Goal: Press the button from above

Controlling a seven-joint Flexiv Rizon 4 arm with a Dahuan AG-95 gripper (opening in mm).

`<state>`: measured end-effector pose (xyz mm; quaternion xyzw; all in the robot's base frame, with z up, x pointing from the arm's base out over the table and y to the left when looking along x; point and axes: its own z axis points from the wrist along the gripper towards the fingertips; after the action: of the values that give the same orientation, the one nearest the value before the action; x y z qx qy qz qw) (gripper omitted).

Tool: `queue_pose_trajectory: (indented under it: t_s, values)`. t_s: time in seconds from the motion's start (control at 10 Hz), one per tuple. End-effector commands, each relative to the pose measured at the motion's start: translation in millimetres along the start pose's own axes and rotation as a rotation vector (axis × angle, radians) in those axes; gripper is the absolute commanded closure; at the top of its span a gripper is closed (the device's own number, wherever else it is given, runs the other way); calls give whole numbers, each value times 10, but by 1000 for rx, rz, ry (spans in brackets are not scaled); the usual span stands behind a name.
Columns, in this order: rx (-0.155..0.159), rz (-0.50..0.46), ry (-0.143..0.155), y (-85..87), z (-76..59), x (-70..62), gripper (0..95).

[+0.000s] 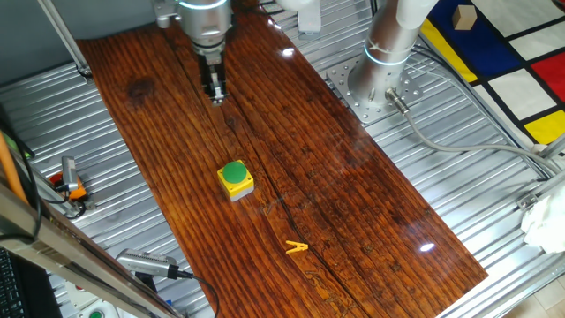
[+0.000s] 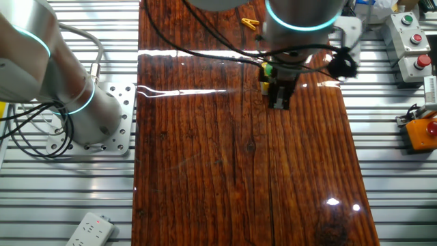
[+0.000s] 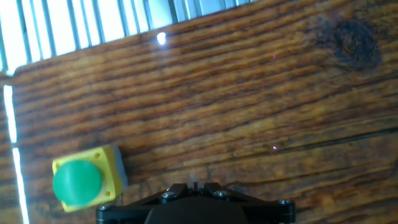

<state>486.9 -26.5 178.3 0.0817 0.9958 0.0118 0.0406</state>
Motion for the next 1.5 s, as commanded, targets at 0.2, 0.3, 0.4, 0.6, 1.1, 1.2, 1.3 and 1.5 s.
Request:
queue_pose_trajectory:
  t_s: [0.2,0.3,0.4,0.6,1.1,1.2,1.3,1.5]
  values:
    - [-4,56,-6,213,-63,11,950]
    - [-4,66,-6,239,-91,24,950]
    - [-5,69,-14,251,-112,45,950]
    - [-10,89,-30,321,-114,73,950]
    - [1,93,-31,547,-70,112,950]
    - [2,93,-1,598,-55,123,950]
    - [-7,94,43,641,-44,133,950]
    - [-15,88,124,704,-28,151,950]
